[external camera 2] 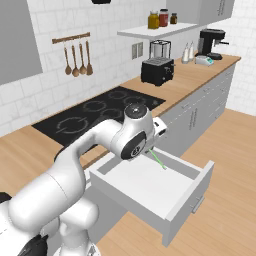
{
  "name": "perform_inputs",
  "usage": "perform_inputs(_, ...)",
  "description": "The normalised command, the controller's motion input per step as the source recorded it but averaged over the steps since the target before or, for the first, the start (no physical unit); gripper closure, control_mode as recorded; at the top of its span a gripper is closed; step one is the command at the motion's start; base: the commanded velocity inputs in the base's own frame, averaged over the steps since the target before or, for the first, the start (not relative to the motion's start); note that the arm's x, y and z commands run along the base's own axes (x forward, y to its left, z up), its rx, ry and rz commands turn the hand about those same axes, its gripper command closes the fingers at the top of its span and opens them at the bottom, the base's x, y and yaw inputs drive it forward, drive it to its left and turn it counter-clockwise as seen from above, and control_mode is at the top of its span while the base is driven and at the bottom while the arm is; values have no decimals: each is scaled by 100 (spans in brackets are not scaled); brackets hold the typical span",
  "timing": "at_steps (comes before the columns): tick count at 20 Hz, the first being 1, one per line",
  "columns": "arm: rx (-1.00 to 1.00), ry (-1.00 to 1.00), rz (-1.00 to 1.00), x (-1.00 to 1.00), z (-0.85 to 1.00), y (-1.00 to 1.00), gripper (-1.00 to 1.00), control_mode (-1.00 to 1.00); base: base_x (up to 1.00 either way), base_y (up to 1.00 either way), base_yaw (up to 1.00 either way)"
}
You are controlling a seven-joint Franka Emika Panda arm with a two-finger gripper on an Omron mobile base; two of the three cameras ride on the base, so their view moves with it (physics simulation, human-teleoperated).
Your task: Take a straw from the drawer in front and place it inside the glass cup on the dining counter.
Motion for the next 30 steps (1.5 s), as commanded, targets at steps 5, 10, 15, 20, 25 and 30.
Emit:
perform_inputs(5,0,0,0,-41,77,4,100,-100,0,0,0)
perform_inputs(10,0,0,0,-37,46,11,100,-100,0,0,0)
perform_inputs(15,0,0,0,-31,24,12,100,-100,0,0,0)
perform_inputs(20,-5,0,0,-19,0,16,100,-100,0,0,0)
perform_inputs(25,-8,-12,0,-28,0,8,100,-100,0,0,0)
perform_inputs(30,-5,-3,1,-4,0,7,100,-100,0,0,0)
